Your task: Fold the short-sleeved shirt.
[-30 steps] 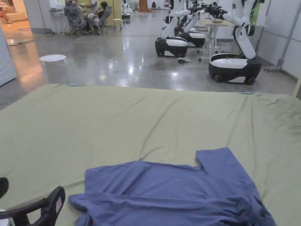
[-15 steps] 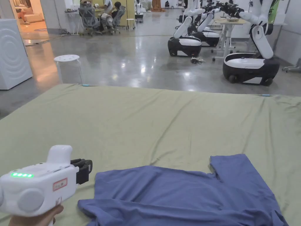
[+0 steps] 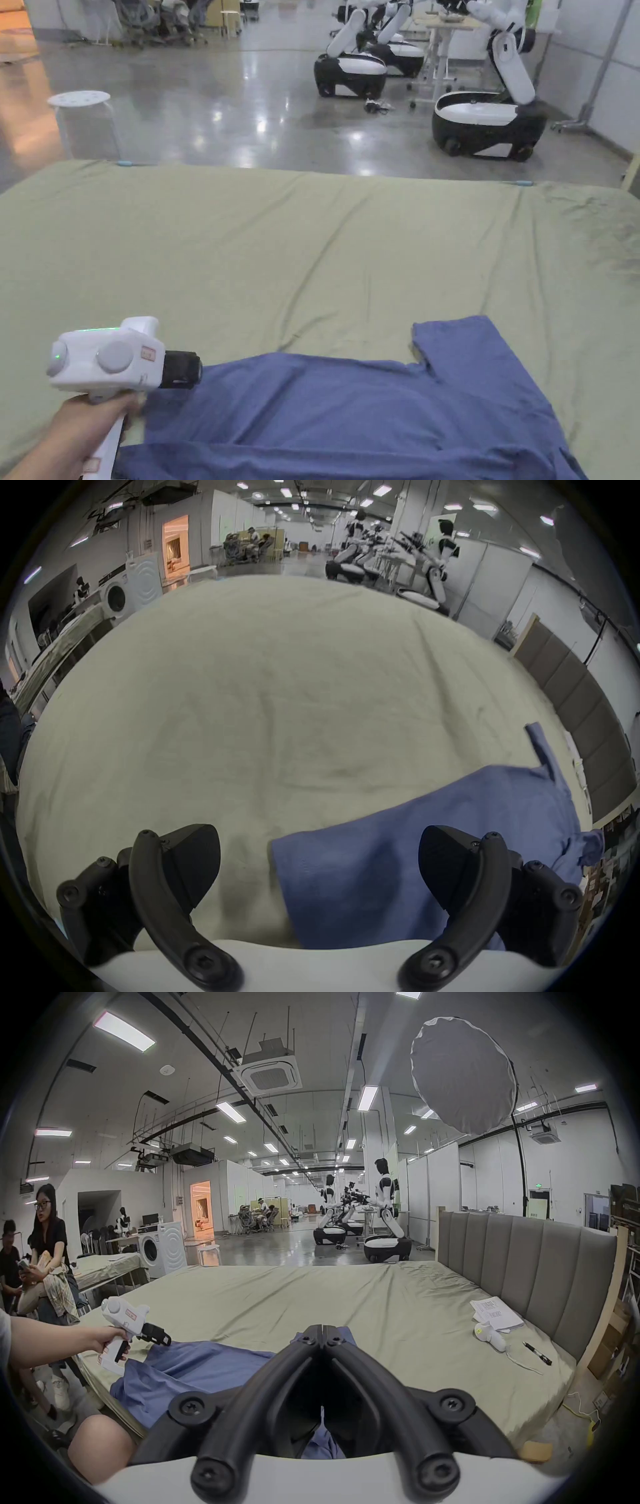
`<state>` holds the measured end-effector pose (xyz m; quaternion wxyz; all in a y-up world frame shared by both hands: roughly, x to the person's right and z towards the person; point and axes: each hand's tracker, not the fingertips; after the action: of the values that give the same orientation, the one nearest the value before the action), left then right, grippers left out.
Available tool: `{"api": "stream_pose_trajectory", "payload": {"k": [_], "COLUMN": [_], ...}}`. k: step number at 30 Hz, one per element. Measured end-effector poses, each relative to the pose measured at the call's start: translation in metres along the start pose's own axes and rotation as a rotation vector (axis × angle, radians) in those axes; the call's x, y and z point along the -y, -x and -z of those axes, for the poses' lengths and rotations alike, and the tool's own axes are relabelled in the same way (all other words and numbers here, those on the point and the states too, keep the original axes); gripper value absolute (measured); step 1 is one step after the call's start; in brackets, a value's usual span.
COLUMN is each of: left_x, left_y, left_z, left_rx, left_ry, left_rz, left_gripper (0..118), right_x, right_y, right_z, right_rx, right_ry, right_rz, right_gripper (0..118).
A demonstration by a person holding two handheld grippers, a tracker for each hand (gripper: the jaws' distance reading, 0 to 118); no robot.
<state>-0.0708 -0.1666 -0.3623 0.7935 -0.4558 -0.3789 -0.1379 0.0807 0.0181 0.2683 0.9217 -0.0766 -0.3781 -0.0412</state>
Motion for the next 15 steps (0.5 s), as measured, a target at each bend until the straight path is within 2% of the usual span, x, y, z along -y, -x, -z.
{"api": "stream_pose_trajectory", "payload": {"k": [5,6,7,8,9,10,12,14,15], "left_x": [0.012,0.009,0.01,0.011,0.013,0.011,0.015,0.016,0.016], "left_y": [-0.01,-0.011,-0.014,-0.018,-0.019,-0.022,-0.026,-0.027,-0.023], "left_z": [-0.001,-0.003,-0.007,-0.014,-0.02,-0.027,-0.033,-0.043,-0.051], "left_rx": [-0.011,0.014,-0.001,-0.058,-0.007,0.13,0.205,0.157,0.149], "left_ry": [0.012,0.019,0.006,-0.05,-0.089,-0.07,-0.039,-0.108,-0.152], "left_rz": [0.088,0.092,0.101,0.127,0.118,0.105,0.111,0.154,0.117], "left_gripper": [112,102,89,66,24,4,4,4,4], "right_x": [0.004,0.006,0.007,0.007,0.009,0.01,0.01,0.011,0.012], "right_y": [-0.001,0.0,0.001,0.001,0.002,0.004,0.006,0.006,0.006], "right_z": [0.006,0.007,0.009,0.011,0.013,0.013,0.016,0.017,0.018], "right_rx": [0.013,0.014,0.014,0.01,0.01,0.012,0.007,0.0,-0.004], "right_ry": [0.018,0.019,0.022,0.033,0.038,0.038,0.05,0.055,0.058], "right_rz": [0.02,0.029,0.037,0.048,0.052,0.054,0.06,0.07,0.072], "right_gripper": [0,0,0,0,0,0,0,0,0]}}
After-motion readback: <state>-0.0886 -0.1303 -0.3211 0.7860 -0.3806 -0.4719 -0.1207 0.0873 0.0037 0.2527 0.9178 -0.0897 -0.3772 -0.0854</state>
